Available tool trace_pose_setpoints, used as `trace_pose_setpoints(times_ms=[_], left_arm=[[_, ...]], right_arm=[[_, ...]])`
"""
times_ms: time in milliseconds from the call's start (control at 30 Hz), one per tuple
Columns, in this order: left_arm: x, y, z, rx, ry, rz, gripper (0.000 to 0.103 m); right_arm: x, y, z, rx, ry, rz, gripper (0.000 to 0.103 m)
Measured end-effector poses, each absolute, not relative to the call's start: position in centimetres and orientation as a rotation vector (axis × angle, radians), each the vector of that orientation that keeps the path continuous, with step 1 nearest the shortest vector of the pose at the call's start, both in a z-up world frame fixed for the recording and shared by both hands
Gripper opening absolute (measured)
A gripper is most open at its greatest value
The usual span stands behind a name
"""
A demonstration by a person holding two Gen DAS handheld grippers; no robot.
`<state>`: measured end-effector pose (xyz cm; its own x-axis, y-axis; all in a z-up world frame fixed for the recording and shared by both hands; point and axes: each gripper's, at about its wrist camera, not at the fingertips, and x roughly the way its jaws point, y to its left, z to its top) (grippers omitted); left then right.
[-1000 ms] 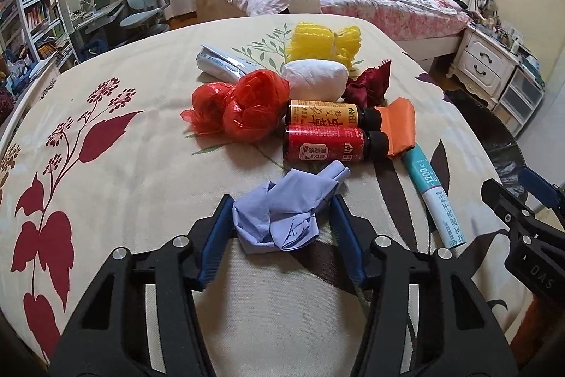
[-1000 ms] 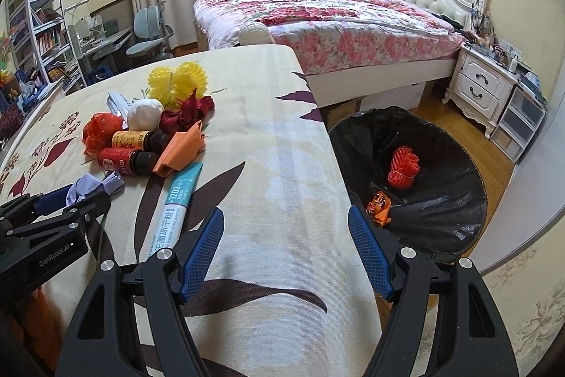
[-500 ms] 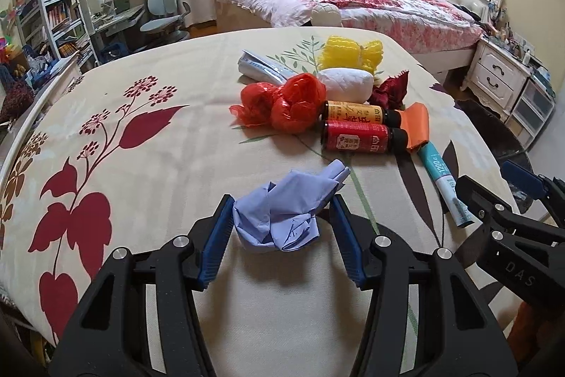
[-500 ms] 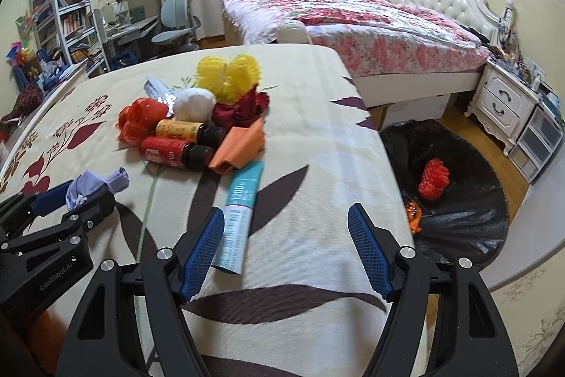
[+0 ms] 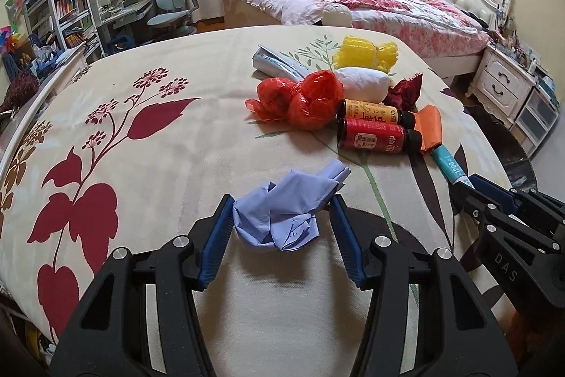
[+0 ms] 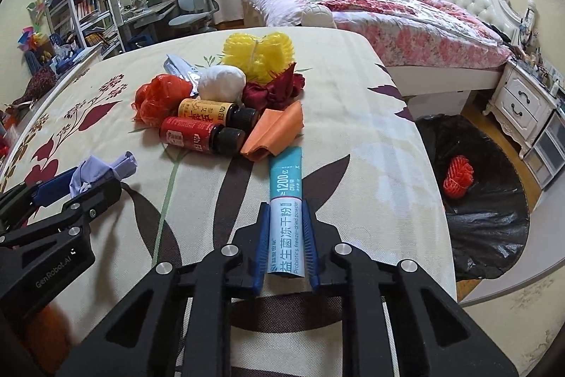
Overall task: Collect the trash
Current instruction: 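Grasp the teal tube with the right tool while the left tool holds the lavender cloth, then carry the teal tube and lavender cloth over the black trash bin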
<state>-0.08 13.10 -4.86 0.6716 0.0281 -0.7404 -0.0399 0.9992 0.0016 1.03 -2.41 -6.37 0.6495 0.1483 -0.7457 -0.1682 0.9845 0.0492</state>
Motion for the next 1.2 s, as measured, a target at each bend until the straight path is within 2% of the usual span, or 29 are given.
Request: trace_pose_setpoints(times_ms=[600,1200], left_arm=[[-0.3,10.3,-3.5,-0.024,0.789,-0.017,0.054],[4.3,-0.9,-1.5,0.050,0.716,-0.216,0.054]], right_arm=[[0.0,-6.7,-4.0,0.018,0.780,0.094,0.019],[1.8,-17.1,-2.6,0.113,0.698,-0.153,0.019]])
